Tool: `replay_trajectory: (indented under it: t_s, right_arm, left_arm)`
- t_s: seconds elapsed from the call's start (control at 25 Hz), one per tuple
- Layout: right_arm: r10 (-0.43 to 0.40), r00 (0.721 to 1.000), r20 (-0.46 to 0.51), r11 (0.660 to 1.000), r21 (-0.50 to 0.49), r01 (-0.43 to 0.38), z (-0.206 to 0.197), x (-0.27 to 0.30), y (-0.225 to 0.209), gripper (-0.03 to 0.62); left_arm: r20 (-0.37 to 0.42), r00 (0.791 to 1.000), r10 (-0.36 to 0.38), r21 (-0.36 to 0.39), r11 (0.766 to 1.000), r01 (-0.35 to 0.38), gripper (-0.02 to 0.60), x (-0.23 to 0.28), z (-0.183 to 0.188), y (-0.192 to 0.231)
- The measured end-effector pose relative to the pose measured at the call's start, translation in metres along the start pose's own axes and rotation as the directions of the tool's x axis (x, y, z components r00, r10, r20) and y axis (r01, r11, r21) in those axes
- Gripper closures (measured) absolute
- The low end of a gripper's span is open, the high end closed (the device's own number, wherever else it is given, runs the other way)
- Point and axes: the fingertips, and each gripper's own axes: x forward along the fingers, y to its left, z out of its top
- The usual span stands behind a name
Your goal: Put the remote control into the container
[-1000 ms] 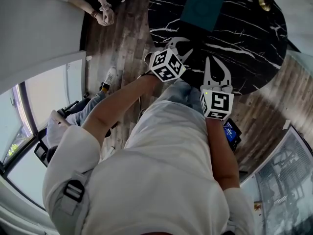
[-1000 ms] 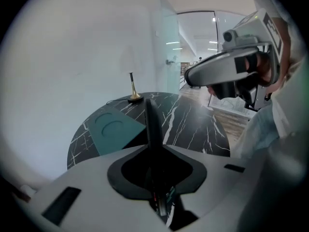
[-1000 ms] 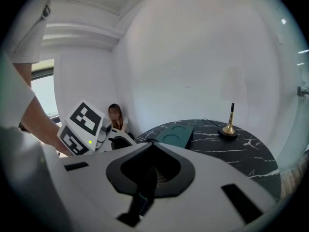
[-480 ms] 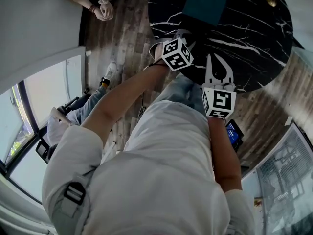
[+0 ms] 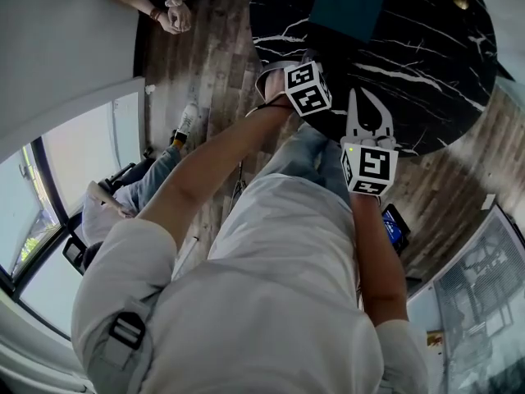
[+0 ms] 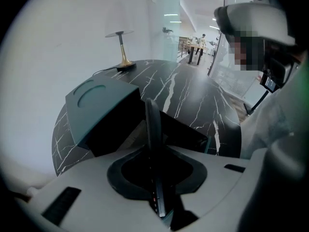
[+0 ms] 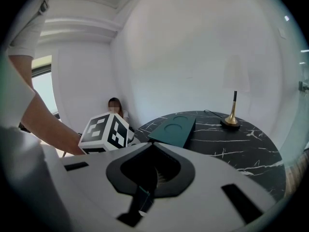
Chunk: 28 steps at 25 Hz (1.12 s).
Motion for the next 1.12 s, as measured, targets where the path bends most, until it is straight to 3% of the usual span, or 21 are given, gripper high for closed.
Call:
replay_trajectory:
  t_s: [0.24,0.52,0.92,1.12]
  right_arm:
    - [-0.013,1.000,-0.005,1.000,0.010,0.013,-0.006,-0.002,-0.003,0.583]
    - [-0.031,0.999,-0.009,0.999,0.024,0.031,-0.013,-0.008,-0.006,0.583]
    - [-0.034,0.999,-0.009,0.999,0.017,0.034,-0.017,-0.016,-0.005,0.583]
    - [-0.034,0.999,0.002,0.999,0.011,0.034,-0.012,-0.023,-0.005,0.583]
  left_arm:
    - [-0.061,0.998,-0.018,0.019,1.000,0.019,0.502,0.012,-0.003,-0.003]
    - [-0.122,0.992,0.026,0.084,0.996,-0.016,0.502,0.021,-0.007,-0.003]
    - [-0.109,0.994,0.019,0.086,0.996,-0.010,0.494,0.019,-0.007,-0.007]
    - [-0.046,0.996,0.070,0.079,0.995,-0.067,0.469,-0.004,0.000,-0.003]
